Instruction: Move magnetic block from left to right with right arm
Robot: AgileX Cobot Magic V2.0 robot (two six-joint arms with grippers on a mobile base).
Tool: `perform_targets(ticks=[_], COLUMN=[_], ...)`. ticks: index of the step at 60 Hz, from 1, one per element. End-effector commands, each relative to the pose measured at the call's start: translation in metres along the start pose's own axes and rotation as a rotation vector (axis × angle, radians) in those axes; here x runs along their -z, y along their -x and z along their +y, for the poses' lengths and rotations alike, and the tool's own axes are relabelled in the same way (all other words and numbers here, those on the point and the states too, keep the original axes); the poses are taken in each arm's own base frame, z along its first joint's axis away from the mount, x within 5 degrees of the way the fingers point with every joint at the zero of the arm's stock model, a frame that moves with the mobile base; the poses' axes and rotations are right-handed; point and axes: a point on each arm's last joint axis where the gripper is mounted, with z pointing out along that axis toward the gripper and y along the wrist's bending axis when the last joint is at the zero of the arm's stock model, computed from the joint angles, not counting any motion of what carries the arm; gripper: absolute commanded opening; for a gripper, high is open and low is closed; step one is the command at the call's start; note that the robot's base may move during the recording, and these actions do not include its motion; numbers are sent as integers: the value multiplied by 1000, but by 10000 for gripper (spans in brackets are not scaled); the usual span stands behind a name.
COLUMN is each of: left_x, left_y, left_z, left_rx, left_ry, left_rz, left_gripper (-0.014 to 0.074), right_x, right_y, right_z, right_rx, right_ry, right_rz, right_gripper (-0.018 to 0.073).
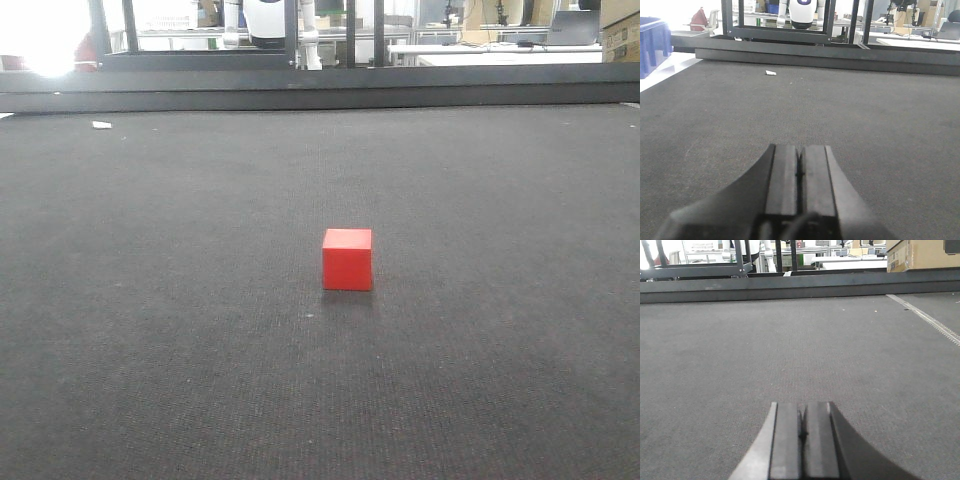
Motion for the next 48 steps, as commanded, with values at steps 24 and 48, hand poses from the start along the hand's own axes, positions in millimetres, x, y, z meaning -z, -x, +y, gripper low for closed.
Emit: perform_targets(ticks=[24, 48], left_x=[1, 1], left_y=[6, 6], left_z=[0, 0], left_rx=[6, 6], left_ry=[-3, -3], left_rz=[-96, -96], left_gripper=[-116, -116], right_x=[8, -19], right_y=[39, 143], right_z=[4, 19], right_rx=[0, 0], right_ry=[17, 69], right_rz=[-211, -108], right_gripper=[58, 433])
